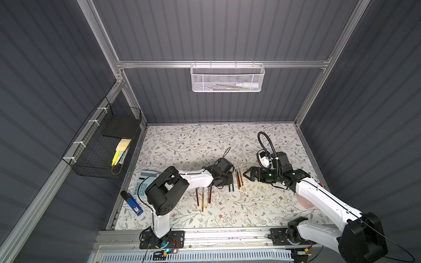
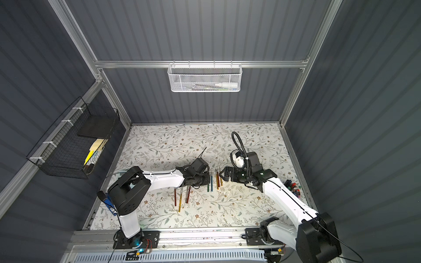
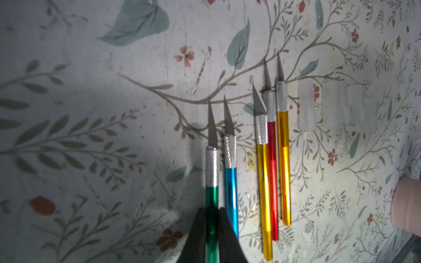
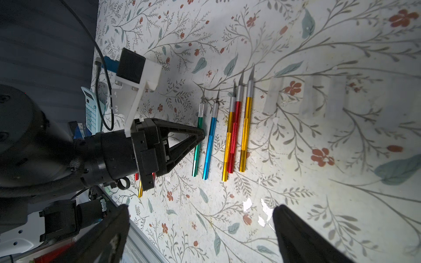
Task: Remove protective caps from carving knives
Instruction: Place the carving knife at the center of the board.
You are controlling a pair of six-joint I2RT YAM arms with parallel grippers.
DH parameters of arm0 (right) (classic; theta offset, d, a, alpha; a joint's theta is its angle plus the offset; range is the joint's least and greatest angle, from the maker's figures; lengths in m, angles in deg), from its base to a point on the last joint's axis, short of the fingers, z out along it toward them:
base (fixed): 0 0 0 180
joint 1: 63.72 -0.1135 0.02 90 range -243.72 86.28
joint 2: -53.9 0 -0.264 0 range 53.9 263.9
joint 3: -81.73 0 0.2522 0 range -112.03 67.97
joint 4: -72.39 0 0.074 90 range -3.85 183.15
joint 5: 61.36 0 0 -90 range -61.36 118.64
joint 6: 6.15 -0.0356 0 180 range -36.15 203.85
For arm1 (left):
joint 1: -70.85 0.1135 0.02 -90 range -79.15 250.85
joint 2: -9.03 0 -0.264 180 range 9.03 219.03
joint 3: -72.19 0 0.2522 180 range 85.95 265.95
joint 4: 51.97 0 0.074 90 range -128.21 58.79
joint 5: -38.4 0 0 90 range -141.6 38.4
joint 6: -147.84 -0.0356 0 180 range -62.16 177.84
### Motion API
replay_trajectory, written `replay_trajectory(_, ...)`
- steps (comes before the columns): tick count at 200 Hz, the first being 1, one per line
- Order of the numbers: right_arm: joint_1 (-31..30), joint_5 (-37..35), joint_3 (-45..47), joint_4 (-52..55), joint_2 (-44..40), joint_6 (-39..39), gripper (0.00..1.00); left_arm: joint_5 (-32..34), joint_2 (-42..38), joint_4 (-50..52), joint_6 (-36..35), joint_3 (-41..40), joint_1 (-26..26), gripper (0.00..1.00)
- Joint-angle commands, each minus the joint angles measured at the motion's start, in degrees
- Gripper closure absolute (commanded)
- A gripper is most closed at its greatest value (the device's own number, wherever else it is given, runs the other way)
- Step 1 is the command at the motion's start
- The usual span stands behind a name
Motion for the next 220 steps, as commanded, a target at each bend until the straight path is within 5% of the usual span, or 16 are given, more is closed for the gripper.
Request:
replay_trajectory(1,-0.53,-0.35,-1.46,0.47,0.94,0.55,0.01,0.73,0.83,1.31,0.32,-0.16,0.58,0.83)
replay_trajectory(115,-1.66,-0.77,-1.51,0.71,0.45,0.14,0.01,0.30,-4.04,1.68,-2.14,-0.65,1.28,0.82)
replay_trajectory(220,-2.53,-0.60,0.59,-0.11,-2.56,-0.14,0.01,6.31,-13.82,26.87,-9.08,2.01,1.37,0.78)
